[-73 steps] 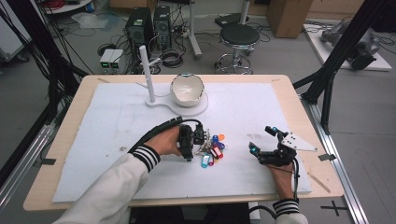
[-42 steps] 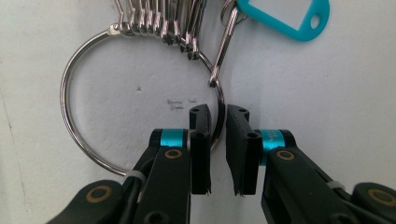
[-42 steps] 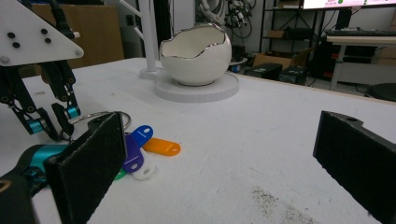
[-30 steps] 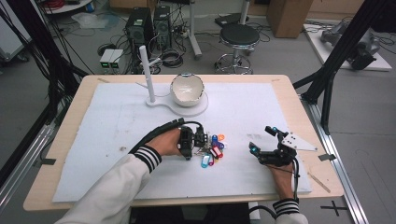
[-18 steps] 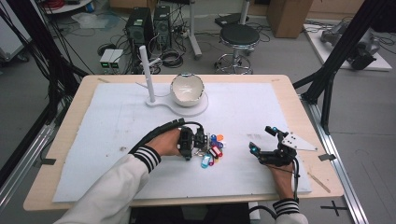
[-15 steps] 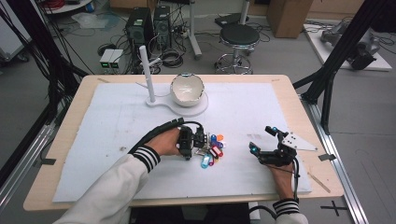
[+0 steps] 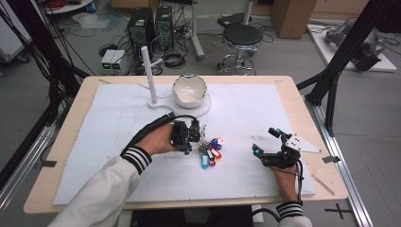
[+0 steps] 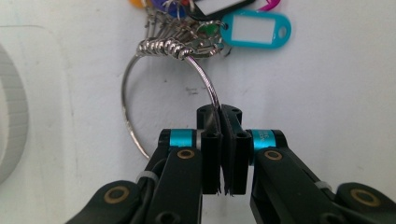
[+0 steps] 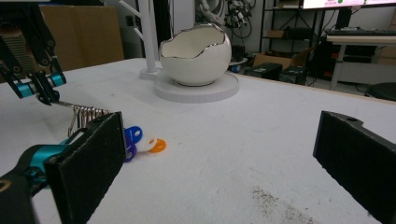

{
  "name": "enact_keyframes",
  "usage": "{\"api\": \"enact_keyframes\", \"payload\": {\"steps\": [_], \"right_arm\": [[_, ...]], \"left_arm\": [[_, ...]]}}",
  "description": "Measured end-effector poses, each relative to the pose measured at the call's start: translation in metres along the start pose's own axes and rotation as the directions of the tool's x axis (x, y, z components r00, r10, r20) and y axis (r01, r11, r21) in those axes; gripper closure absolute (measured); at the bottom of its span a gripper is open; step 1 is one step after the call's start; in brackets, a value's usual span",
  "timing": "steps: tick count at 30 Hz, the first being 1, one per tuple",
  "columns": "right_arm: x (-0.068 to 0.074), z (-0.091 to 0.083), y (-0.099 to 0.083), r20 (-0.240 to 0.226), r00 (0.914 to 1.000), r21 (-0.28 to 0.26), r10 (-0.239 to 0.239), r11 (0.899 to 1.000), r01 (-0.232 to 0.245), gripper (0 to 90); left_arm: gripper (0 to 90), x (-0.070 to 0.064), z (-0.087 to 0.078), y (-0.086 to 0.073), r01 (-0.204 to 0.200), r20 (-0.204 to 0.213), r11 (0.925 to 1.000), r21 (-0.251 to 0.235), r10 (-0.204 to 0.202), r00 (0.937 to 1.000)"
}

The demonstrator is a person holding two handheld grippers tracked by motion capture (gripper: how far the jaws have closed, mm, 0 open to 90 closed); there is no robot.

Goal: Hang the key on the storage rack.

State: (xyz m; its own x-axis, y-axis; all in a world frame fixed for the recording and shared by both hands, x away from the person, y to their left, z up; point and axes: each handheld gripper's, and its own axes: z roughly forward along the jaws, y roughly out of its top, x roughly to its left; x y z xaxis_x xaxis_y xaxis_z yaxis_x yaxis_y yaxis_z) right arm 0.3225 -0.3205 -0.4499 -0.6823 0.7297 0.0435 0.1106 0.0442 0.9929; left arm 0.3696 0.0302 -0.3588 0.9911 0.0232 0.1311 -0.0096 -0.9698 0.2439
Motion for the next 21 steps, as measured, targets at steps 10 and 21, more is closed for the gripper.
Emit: {"api": "enact_keyframes", "payload": {"steps": [10, 21], "right_arm": [[0.0, 0.0, 0.0, 0.0, 1.0, -0.002, -0.001, 1.0, 0.001, 2.3], [0.001, 0.0, 0.0, 0.0, 1.0, 0.002, 0.001, 1.0, -0.001, 2.3]], "left_arm": [[87.4, 0.012, -0.037, -0.031, 0.08, -0.099, 0.9938, -0.078, -0.088, 0.9912], [87.5, 0.021, -0.071, -0.074, 0.167, -0.163, 0.9675, -0.19, -0.199, 0.9664]]}}
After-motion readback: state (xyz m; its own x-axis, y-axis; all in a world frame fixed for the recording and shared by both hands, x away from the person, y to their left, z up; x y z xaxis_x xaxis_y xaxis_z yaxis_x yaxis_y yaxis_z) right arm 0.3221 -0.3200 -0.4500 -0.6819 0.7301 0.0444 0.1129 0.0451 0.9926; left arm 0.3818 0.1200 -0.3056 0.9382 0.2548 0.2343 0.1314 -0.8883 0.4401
